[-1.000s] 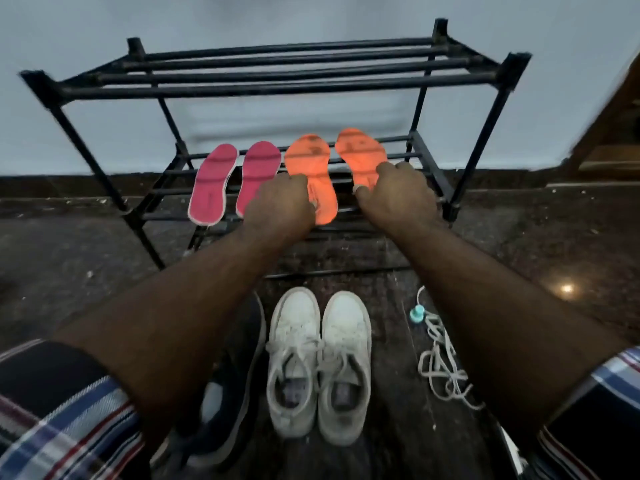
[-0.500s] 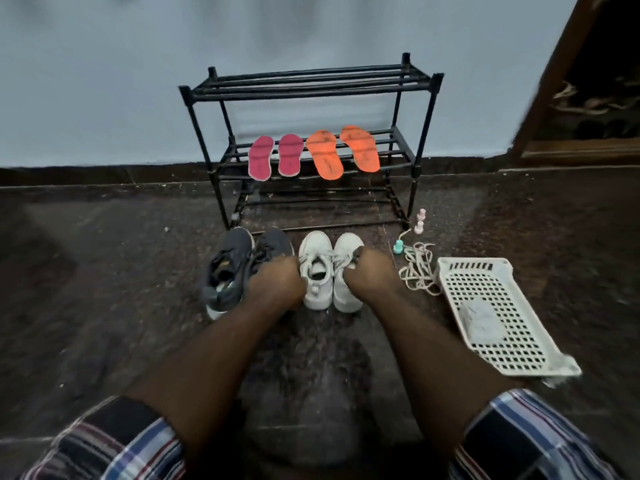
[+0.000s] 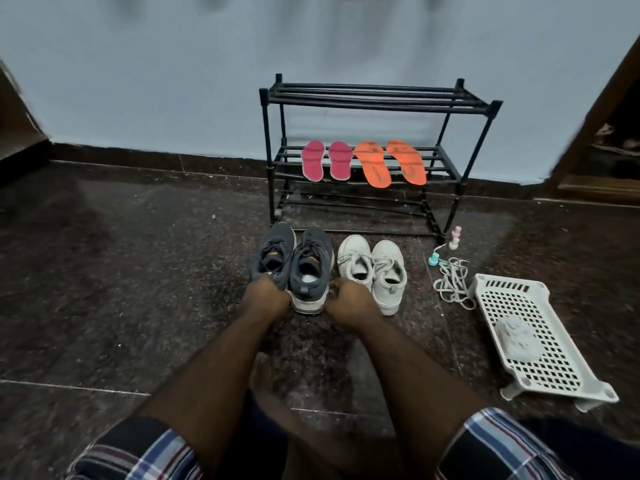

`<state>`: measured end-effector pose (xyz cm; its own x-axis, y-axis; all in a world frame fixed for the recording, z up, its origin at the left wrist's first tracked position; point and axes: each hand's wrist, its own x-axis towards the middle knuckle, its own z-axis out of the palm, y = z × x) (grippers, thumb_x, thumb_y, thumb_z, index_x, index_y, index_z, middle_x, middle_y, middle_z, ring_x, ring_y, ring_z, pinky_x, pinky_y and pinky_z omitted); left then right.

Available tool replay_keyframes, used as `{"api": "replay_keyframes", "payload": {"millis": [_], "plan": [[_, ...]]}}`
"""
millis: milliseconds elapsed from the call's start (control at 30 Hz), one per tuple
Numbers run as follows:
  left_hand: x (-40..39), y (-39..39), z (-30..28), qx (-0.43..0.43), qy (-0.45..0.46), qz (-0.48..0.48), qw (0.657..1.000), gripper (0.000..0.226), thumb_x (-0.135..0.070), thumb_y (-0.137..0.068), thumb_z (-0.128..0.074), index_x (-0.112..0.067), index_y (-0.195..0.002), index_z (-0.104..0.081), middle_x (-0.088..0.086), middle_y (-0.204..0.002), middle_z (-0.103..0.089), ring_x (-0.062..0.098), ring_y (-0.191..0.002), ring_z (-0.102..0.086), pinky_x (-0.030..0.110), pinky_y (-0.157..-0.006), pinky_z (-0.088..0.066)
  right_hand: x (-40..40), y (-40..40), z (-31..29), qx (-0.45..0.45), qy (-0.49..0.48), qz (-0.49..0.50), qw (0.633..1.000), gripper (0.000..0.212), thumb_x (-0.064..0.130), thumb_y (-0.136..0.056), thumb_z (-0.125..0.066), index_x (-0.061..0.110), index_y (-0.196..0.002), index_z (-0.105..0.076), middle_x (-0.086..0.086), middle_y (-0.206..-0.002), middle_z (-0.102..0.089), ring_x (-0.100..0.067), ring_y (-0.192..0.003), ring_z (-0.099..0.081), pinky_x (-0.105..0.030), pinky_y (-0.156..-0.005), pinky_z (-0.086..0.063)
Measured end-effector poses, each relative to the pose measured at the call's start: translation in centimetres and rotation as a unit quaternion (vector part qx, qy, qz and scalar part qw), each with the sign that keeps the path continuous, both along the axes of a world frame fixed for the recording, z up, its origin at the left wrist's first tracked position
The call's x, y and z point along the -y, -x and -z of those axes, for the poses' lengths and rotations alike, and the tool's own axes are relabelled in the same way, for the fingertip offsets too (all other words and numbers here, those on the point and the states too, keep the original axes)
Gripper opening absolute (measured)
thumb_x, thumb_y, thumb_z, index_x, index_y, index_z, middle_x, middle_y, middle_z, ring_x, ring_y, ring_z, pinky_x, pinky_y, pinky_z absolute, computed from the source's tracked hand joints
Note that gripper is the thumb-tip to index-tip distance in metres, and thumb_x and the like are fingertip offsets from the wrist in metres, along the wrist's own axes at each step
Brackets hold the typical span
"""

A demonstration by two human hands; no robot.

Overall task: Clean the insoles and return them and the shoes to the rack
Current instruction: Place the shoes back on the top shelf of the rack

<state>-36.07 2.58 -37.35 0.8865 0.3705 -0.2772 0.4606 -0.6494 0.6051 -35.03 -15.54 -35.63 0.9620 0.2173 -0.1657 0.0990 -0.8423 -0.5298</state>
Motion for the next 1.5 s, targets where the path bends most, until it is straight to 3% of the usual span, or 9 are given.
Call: {"api": "replay_keyframes", "payload": {"millis": [300,467,633,800,933,1200,1333,1433,1500], "plan": [[-1.3,-3.2,3.8,-0.014,-0.08,0.05,0.995,0.064,-0.031,-0.086,-0.06,-0.018,-0.146,-0.04,0.007,-0.155,-0.032,0.039,-0.127,-0.049,0.049,-0.103,-0.046,-4.2,-4.7,4.6,-0.041,0.074,-0.126,0.988,0.081,0.028,-0.084,-0.065,0.013,-0.152,-0.023,-0.014,-0.155,-0.026,-0.035,-0.135,-0.039,-0.041,-0.108,-0.038],[-0.1,-3.6,4.3,-0.001,-0.158,0.108,0.981,0.046,-0.027,-0.095,-0.057,-0.012,-0.137,-0.046,0.014,-0.135,-0.045,0.038,-0.118,-0.053,0.042,-0.097,-0.044,-1.4,-3.9,6.6,0.066,0.104,-0.109,0.986,0.035,0.023,-0.089,-0.055,0.011,-0.122,-0.058,-0.013,-0.131,-0.046,-0.035,-0.103,-0.06,-0.039,-0.087,-0.05],[2.2,-2.0,3.4,-0.037,-0.198,0.19,0.961,0.011,-0.021,-0.098,-0.051,-0.013,-0.102,-0.058,0.011,-0.117,-0.059,0.03,-0.107,-0.057,0.041,-0.091,-0.047,1.4,-1.4,6.5,0.109,0.145,-0.143,0.973,0.025,0.029,-0.092,-0.054,0.008,-0.101,-0.064,-0.013,-0.117,-0.054,-0.034,-0.095,-0.061,-0.036,-0.076,-0.047],[2.5,0.2,2.9,-0.137,-0.094,0.24,0.956,0.02,-0.026,-0.089,-0.065,-0.012,-0.075,-0.06,0.012,-0.079,-0.063,0.027,-0.077,-0.061,0.038,-0.066,-0.048,4.4,0.4,5.2,0.076,0.175,-0.18,0.965,0.027,0.03,-0.088,-0.058,0.008,-0.099,-0.067,-0.015,-0.108,-0.059,-0.032,-0.093,-0.06,-0.033,-0.075,-0.049],[2.4,0.7,2.0,-0.101,-0.108,0.145,0.978,0.031,-0.034,-0.093,-0.063,-0.012,-0.071,-0.062,0.009,-0.077,-0.066,0.025,-0.073,-0.058,0.03,-0.066,-0.043,4.9,0.2,3.6,-0.009,0.028,-0.092,0.995,0.015,0.03,-0.083,-0.065,0.017,-0.083,-0.071,-0.002,-0.084,-0.071,-0.019,-0.081,-0.066,-0.028,-0.07,-0.049],[3.6,0.6,3.2,-0.096,-0.125,0.064,0.985,0.033,-0.051,-0.082,-0.068,-0.02,-0.074,-0.059,0.004,-0.084,-0.067,0.028,-0.085,-0.067,0.037,-0.075,-0.055,0.9,-3.4,2.9,-0.019,-0.079,-0.06,0.995,0.01,0.017,-0.083,-0.067,0.018,-0.09,-0.074,0.001,-0.089,-0.073,-0.016,-0.086,-0.067,-0.028,-0.078,-0.051],[2.6,0.5,2.7,-0.072,-0.03,0.063,0.995,0.016,-0.029,-0.082,-0.066,-0.019,-0.071,-0.061,0.004,-0.078,-0.07,0.024,-0.077,-0.066,0.028,-0.067,-0.052,-1.4,-3.7,3.4,-0.042,-0.107,-0.07,0.991,0.013,0.013,-0.079,-0.068,0.018,-0.09,-0.073,0.005,-0.083,-0.071,-0.014,-0.079,-0.066,-0.035,-0.081,-0.055],[1.2,0.1,1.2,-0.022,0.047,0.037,0.998,0.023,-0.018,-0.088,-0.06,-0.015,-0.066,-0.056,0.005,-0.062,-0.059,0.024,-0.063,-0.056,0.028,-0.058,-0.04,-2.5,-3.6,3.4,-0.038,-0.104,-0.114,0.987,0.046,0.012,-0.074,-0.072,0.028,-0.118,-0.066,0.005,-0.094,-0.07,-0.013,-0.086,-0.065,-0.029,-0.081,-0.052],[0.4,0.0,0.2,0.009,0.088,0.03,0.996,0.022,-0.01,-0.089,-0.058,-0.016,-0.068,-0.057,0.003,-0.06,-0.055,0.019,-0.056,-0.05,0.023,-0.051,-0.037,-3.1,-3.6,2.9,-0.043,-0.095,-0.146,0.984,0.035,0.019,-0.078,-0.075,0.027,-0.111,-0.069,0.007,-0.091,-0.07,-0.011,-0.083,-0.064,-0.028,-0.079,-0.052]]}}
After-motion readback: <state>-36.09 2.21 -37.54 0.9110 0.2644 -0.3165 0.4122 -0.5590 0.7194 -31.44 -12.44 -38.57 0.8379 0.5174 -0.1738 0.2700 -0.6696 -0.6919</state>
